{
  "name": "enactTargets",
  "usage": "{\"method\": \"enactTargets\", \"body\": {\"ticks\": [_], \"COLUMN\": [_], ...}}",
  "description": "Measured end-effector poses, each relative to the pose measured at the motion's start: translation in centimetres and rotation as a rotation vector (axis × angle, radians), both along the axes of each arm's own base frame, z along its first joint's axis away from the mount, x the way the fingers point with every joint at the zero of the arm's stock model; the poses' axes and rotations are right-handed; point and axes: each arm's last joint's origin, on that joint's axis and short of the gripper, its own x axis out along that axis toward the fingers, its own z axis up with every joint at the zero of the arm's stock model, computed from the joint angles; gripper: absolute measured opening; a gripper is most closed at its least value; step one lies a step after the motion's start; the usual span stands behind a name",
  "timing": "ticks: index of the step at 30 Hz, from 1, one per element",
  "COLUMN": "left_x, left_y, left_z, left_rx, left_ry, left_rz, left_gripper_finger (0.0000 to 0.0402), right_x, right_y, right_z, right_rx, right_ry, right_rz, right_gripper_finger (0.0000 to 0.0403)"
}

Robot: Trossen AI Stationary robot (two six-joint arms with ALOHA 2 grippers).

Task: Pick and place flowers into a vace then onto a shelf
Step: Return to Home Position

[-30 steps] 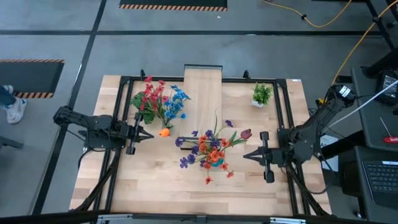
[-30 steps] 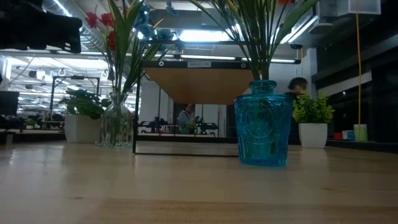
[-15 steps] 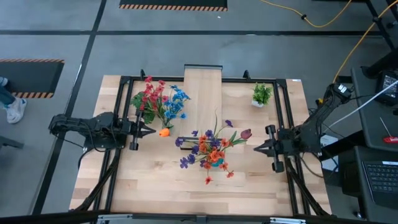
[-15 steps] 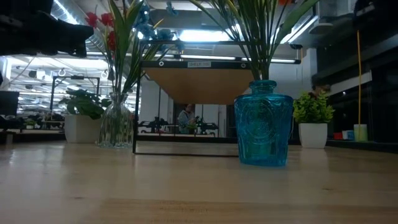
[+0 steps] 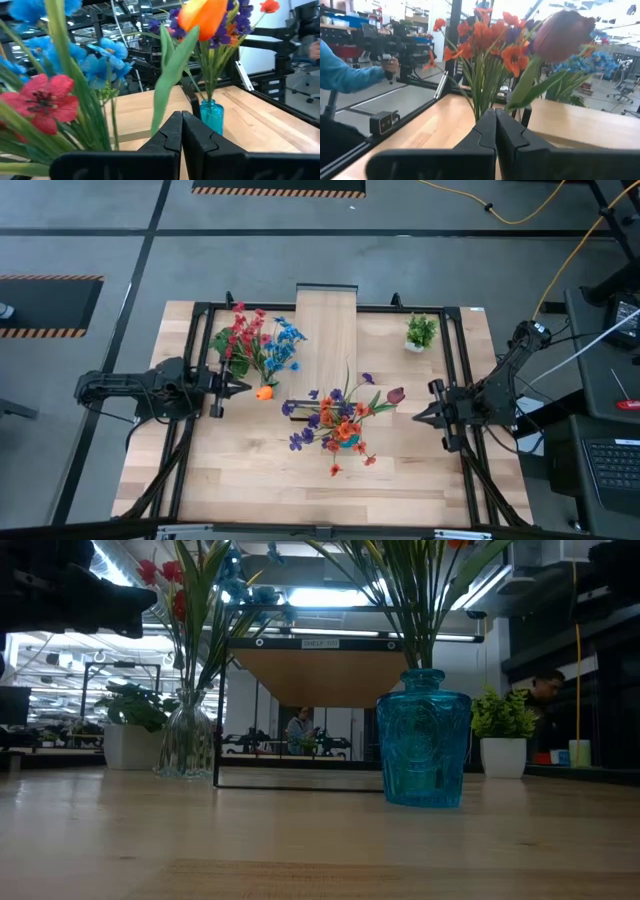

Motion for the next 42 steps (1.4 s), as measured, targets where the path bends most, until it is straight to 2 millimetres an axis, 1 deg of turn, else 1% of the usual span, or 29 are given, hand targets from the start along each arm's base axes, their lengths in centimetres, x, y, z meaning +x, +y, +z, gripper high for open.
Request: {"method": "enactTargets", "body": {"ticks": [3,6,10,19,23,26,33,42], "left_x": [0.07,0.13,0.14,0.14,0.14,0.14,0.14,0.14], "left_y": [-0.04,0.04,0.19,0.17,0.05,0.05,0.07,0.07], "left_z": [-0.05,-0.06,-0.17,-0.16,-0.24,-0.23,-0.23,-0.23], "left_rx": [0.002,-0.007,-0.06,-0.099,-0.199,-0.245,-0.239,-0.238], "left_ry": [0.008,0.01,0.023,0.023,0.039,0.041,0.039,0.039], "left_rz": [-0.026,0.0,0.051,0.046,-0.002,-0.006,0.0,0.0], "left_gripper_finger": [0.0002,0.0001,0.0002,0.0003,0.0009,0.0012,0.001,0.0008], "right_x": [0.03,0.06,0.13,0.37,0.39,0.39,0.39,0.39], "right_y": [0.04,0.07,0.14,0.41,0.43,0.43,0.43,0.43], "right_z": [-0.29,-0.38,-0.49,-0.93,-0.96,-0.96,-0.96,-0.95], "right_rx": [-0.015,-0.001,0.043,0.057,0.081,0.081,0.105,0.103], "right_ry": [0.024,0.034,0.054,0.097,0.105,0.105,0.11,0.109], "right_rz": [0.001,0.003,0.008,0.01,0.012,0.012,0.014,0.014], "right_gripper_finger": [0.0,0.0,0.0,0.0,0.0,0.0003,0.0021,0.002]}}
